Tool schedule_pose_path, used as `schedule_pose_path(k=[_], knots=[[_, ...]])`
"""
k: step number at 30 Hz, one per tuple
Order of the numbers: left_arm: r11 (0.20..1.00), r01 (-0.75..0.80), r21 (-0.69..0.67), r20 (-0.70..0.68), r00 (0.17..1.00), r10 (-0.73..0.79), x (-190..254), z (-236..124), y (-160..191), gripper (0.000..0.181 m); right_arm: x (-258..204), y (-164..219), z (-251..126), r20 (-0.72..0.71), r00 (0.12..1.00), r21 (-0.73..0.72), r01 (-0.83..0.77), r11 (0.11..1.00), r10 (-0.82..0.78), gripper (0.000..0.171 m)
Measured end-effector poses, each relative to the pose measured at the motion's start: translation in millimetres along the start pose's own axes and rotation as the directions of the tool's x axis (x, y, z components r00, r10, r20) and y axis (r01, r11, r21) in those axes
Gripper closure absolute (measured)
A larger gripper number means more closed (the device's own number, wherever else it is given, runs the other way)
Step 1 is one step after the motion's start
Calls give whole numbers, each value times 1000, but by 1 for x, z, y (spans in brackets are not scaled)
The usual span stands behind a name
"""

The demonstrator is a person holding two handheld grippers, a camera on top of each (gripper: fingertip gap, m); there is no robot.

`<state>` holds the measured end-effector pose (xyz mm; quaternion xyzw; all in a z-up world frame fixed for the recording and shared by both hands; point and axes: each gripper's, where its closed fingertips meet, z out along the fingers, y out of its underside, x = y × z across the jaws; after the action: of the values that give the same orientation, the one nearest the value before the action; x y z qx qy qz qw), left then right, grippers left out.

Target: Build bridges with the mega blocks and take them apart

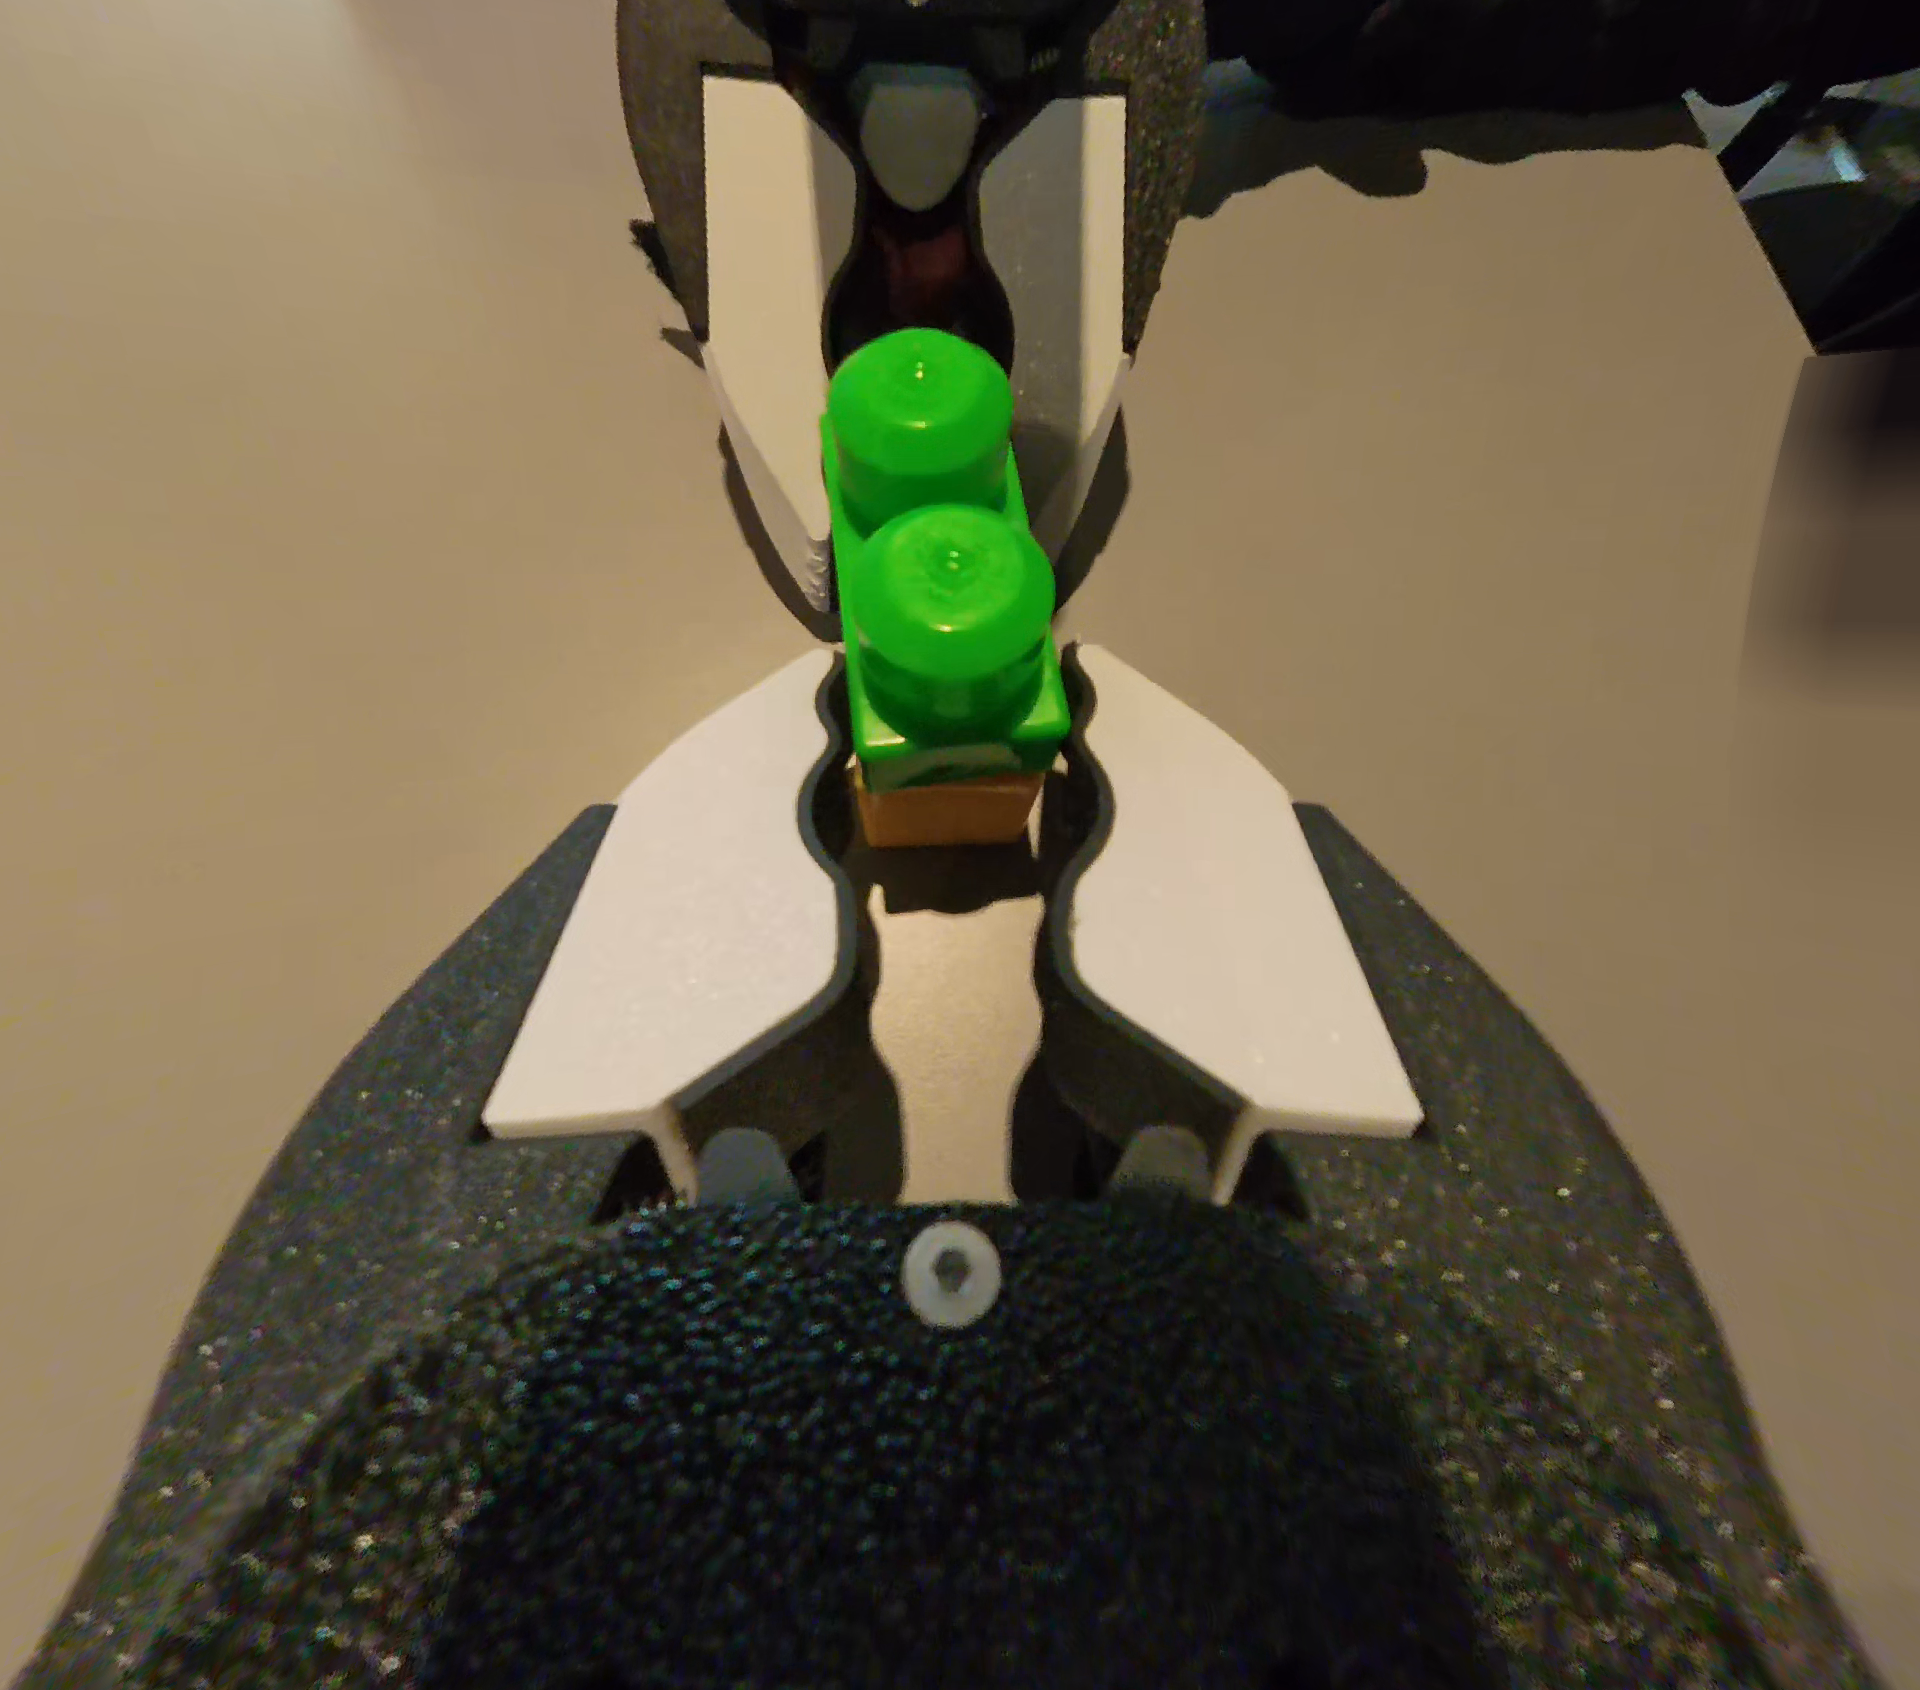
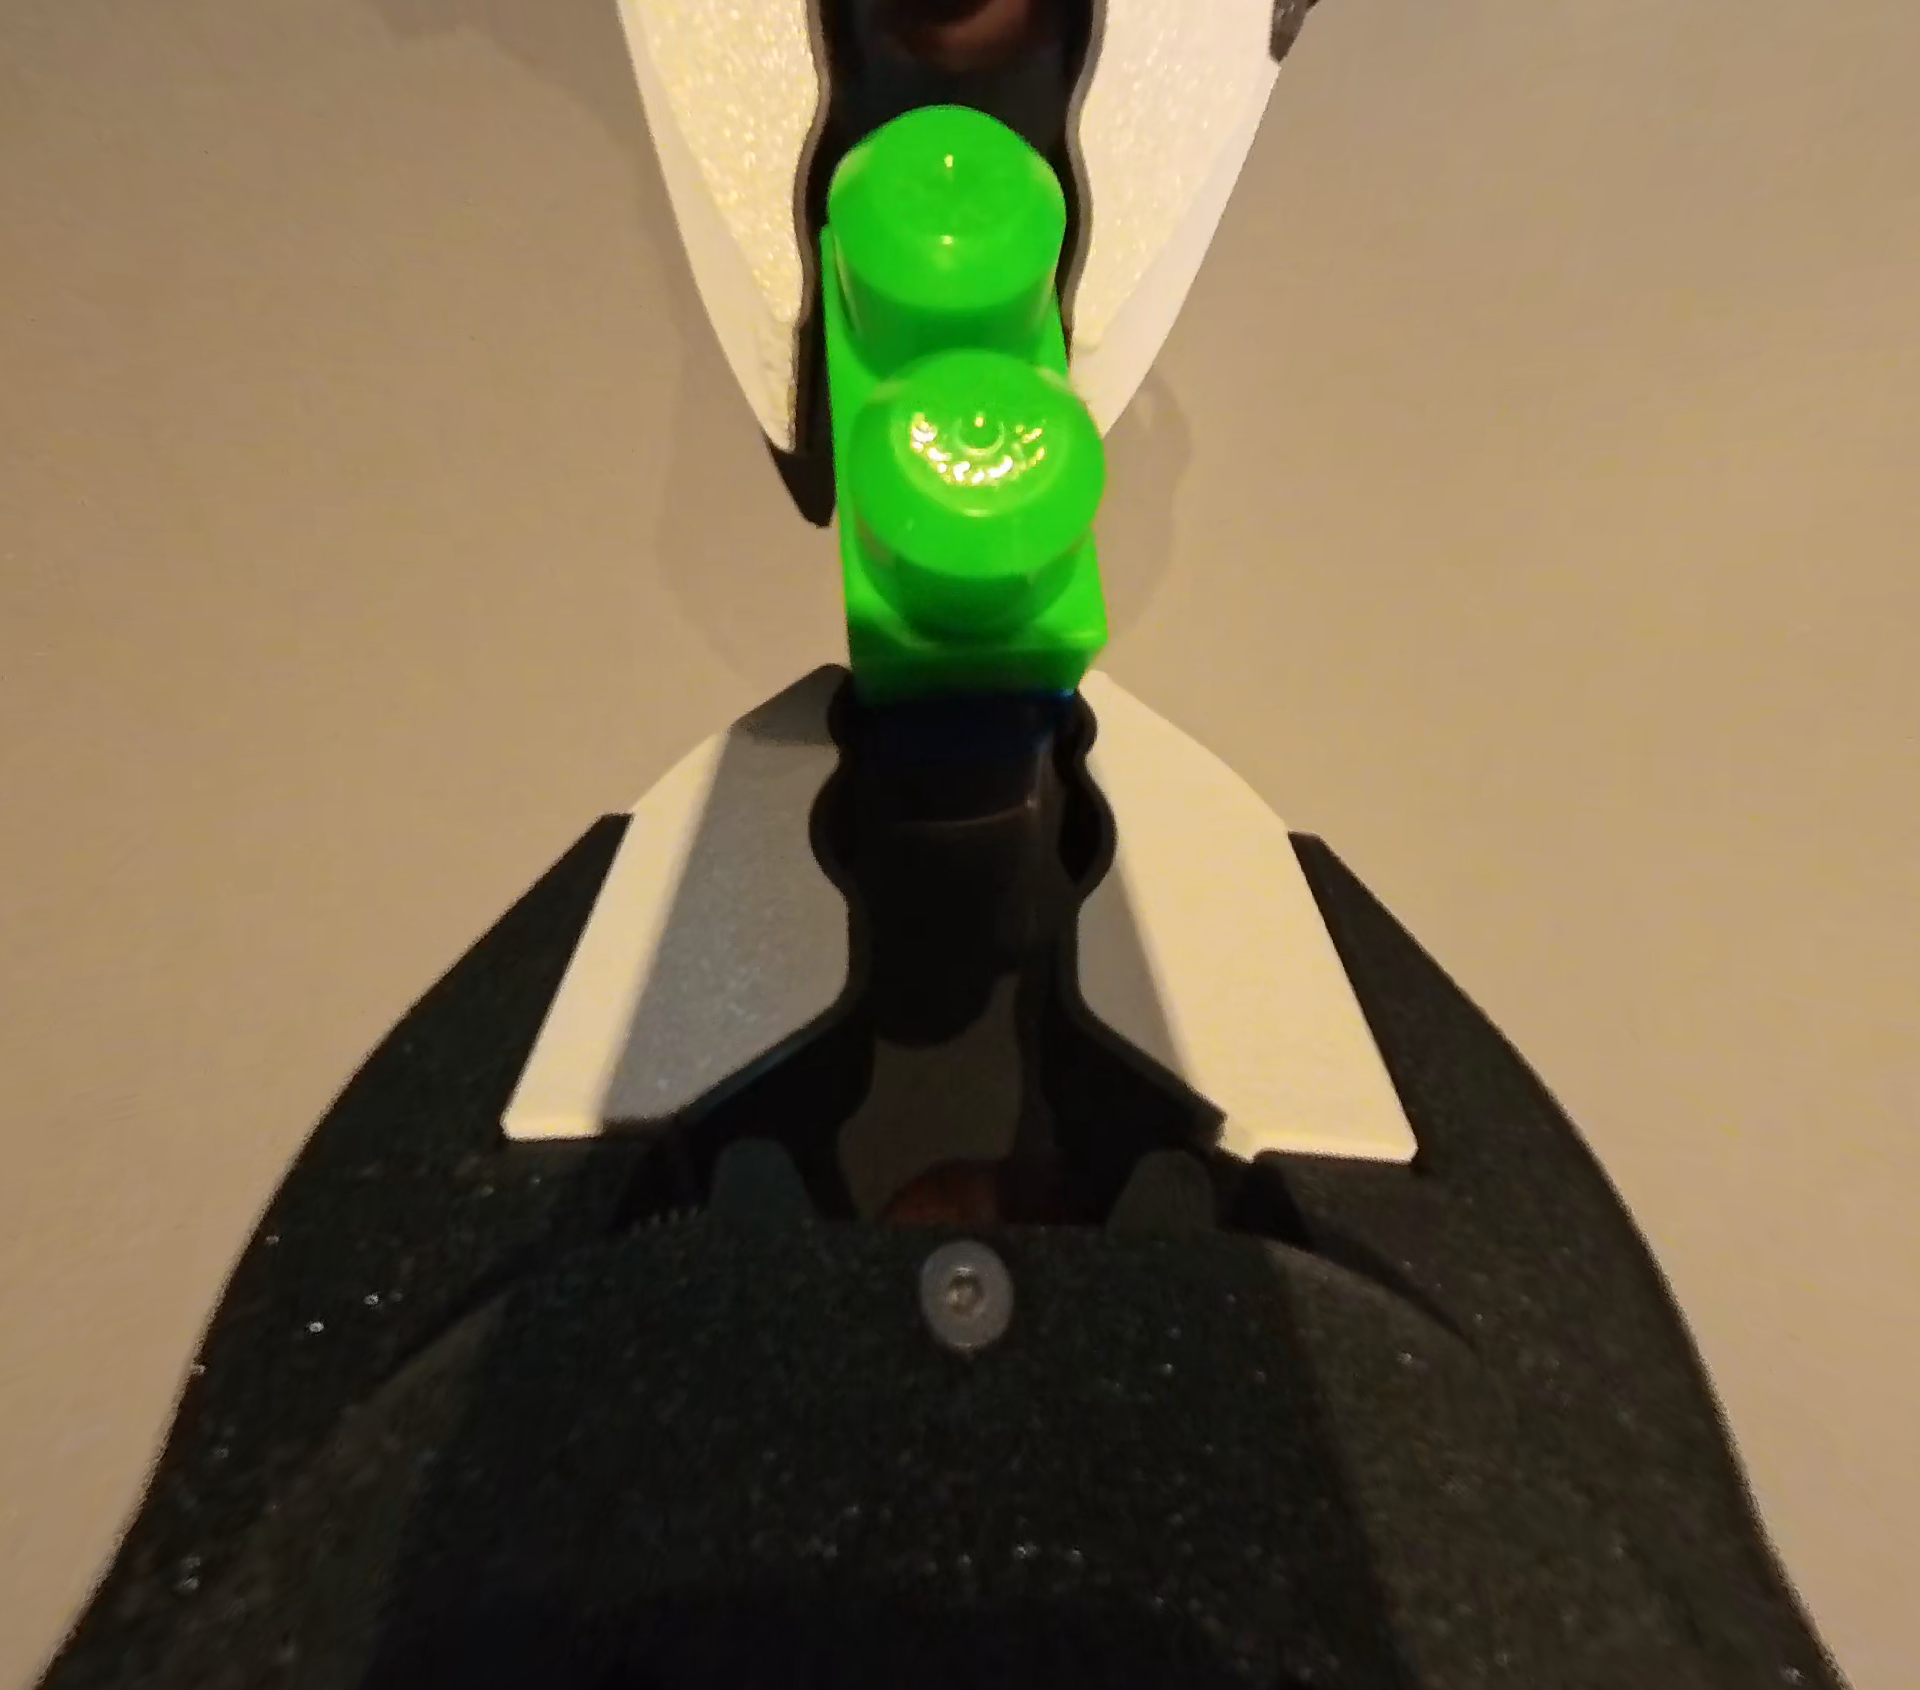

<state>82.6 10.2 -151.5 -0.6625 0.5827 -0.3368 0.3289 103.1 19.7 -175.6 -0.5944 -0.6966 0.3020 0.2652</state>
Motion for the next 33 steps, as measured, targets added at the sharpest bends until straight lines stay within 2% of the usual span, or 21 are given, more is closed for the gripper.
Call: schedule_pose_path(k=[24, 33], knots=[[999, -43, -13, -60, 997, 42, 4, -1, 1, 144, -6, -1, 0, 55, 998, 2, 17, 1000, -17, 134], [1000, -21, -11, -27, 999, 21, 2, -1, 1, 145, -3, 1, 1, 5, 1000, -2, 21, 1000, -21, 134]])
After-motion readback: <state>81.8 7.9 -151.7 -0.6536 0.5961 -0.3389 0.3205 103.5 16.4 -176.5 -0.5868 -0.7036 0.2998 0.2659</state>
